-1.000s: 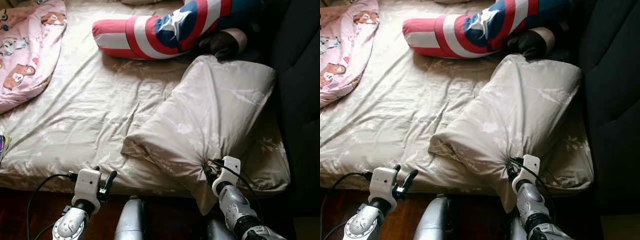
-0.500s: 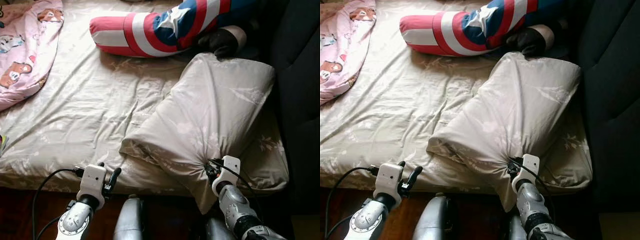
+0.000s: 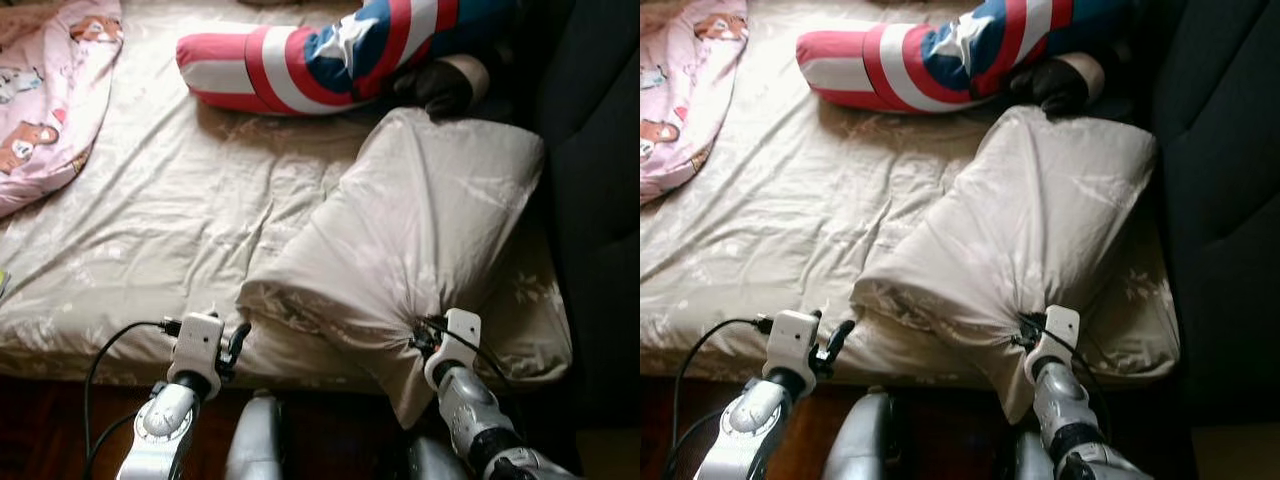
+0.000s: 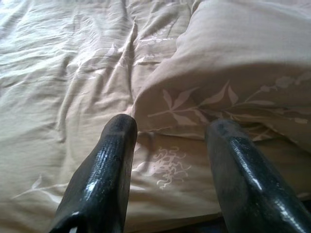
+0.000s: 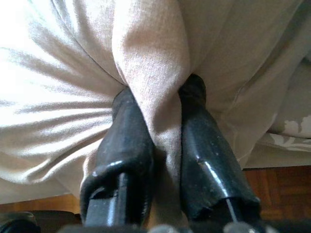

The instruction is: Clean up the room

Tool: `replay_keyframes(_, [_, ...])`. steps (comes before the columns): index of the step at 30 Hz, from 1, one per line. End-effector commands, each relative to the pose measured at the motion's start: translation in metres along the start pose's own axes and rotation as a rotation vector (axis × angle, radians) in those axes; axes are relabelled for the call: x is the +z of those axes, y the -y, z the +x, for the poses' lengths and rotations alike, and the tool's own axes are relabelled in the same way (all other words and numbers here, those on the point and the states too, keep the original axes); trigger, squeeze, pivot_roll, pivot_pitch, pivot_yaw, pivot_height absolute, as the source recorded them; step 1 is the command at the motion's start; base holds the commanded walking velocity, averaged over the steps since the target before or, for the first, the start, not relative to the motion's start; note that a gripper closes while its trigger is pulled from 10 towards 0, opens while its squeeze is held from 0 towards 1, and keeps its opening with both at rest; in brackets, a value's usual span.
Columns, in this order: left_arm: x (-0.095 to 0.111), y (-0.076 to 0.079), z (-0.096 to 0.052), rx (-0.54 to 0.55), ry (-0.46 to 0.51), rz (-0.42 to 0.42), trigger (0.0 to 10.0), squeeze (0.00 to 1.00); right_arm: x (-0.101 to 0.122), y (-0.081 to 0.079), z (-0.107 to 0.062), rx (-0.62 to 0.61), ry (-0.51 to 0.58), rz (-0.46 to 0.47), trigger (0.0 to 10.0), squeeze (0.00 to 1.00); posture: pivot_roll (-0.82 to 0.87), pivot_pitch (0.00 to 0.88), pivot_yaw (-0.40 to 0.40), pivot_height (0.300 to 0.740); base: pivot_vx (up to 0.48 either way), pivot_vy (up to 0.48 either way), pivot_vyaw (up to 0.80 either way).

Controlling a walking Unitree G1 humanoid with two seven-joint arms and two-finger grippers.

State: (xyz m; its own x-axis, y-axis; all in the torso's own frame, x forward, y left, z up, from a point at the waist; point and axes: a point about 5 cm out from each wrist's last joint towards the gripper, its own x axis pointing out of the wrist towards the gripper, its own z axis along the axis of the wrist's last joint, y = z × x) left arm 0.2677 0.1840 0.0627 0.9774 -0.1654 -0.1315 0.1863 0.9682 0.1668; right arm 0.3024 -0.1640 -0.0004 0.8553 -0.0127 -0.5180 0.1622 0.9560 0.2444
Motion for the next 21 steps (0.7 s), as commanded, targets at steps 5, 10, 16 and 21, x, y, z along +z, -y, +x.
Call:
replay_keyframes(5, [-0.010, 0.000, 0.003, 0.022, -0.025, -0.006, 10.0, 0.00, 0.003, 0.054, -0.008, -0.316, -0.025, -0.010, 0.0, 0.00, 0.09, 0.170, 0.011, 0.652, 0.000, 0.000, 0.00])
replay_keyframes(10, [-0.012, 0.000, 0.003, 0.031, -0.021, -0.017, 10.0, 0.00, 0.048, 0.090, -0.014, -0.470, 0.129, 0.018, 10.0, 0.00, 0.07, 0.143, -0.002, 0.652, 0.000, 0.000, 0.00])
replay_keyframes(16, [-0.013, 0.000, 0.007, 0.049, -0.012, -0.035, 10.0, 0.00, 0.089, 0.130, -0.029, -0.611, 0.241, -0.002, 10.0, 0.00, 0.06, 0.129, -0.011, 0.652, 0.000, 0.000, 0.00])
replay_keyframes(21, [-0.014, 0.000, 0.008, 0.049, -0.011, -0.036, 10.0, 0.00, 0.116, 0.166, -0.049, -0.719, 0.295, -0.023, 10.0, 0.00, 0.05, 0.134, -0.010, 0.652, 0.000, 0.000, 0.00])
